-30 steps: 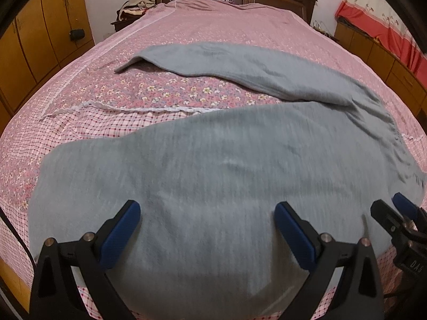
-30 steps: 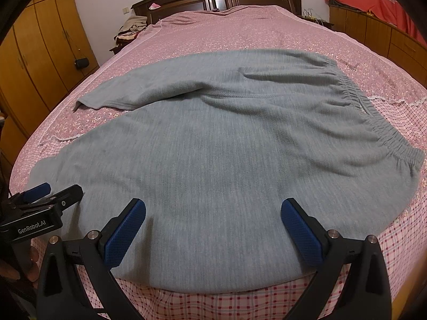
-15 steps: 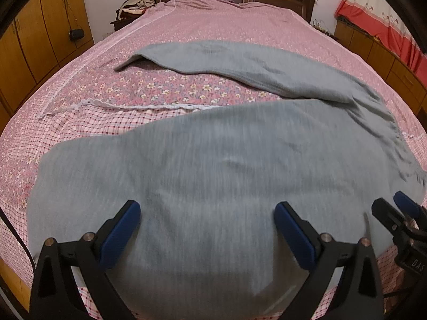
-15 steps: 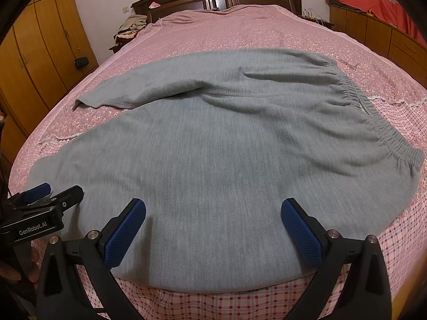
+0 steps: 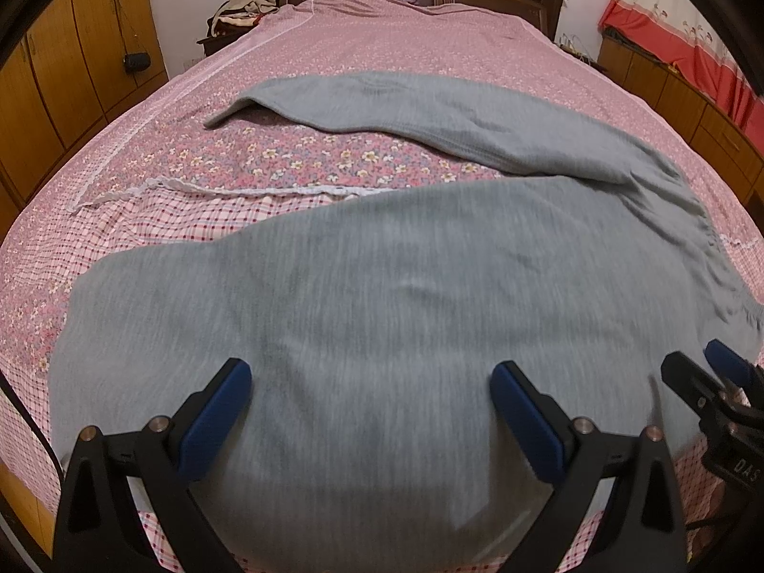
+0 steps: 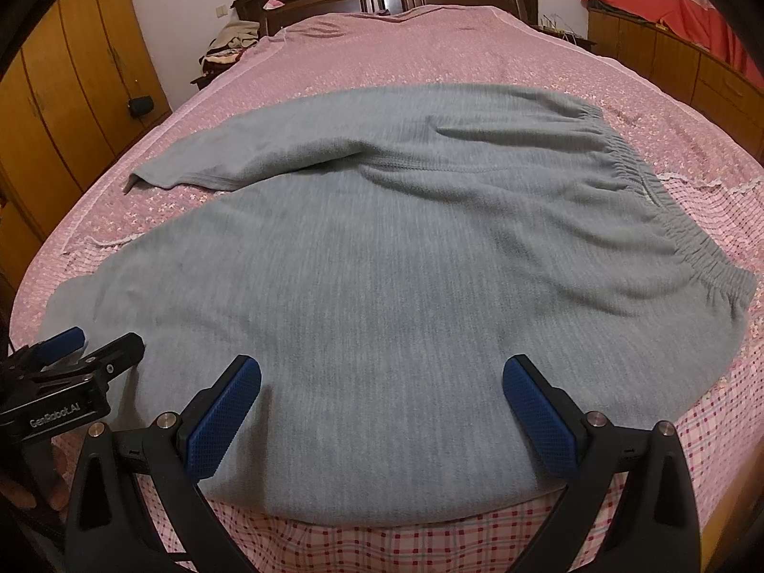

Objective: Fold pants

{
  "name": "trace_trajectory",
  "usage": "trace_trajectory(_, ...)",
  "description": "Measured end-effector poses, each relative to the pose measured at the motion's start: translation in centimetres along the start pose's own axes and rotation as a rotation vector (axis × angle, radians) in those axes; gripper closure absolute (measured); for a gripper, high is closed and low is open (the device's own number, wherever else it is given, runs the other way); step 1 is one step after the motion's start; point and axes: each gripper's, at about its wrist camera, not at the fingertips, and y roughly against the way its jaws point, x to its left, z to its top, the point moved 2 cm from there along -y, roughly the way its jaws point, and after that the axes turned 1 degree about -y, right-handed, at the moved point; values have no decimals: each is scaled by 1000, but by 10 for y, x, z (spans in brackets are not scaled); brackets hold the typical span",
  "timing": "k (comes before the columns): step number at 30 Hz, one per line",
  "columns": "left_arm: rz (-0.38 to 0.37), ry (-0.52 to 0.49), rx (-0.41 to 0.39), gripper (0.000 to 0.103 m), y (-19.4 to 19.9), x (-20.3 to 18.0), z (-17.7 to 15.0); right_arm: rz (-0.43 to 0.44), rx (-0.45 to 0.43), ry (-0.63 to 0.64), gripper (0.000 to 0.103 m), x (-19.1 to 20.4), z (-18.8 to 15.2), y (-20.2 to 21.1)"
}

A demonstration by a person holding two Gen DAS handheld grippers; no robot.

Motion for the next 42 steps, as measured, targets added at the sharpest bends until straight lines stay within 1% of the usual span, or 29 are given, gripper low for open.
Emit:
trace_trajectory(9, 6, -9, 4, 1, 1, 3, 1, -19, 9, 10, 0, 2, 3, 1)
trace_trajectory(21, 9, -31, -17, 1, 11, 10, 20, -55, -16, 52, 0, 4, 18, 6)
trace_trajectory(28, 6, -57, -33, 1, 15, 12, 41, -67, -31, 83, 0, 5, 31, 9)
trace_trajectory(33, 18, -79, -52, 1, 17, 10, 51, -79, -50, 110, 0, 6, 44, 11)
trace_trajectory(42, 8, -74, -60, 1, 17, 13, 75, -100, -71, 140, 0, -2, 67, 12)
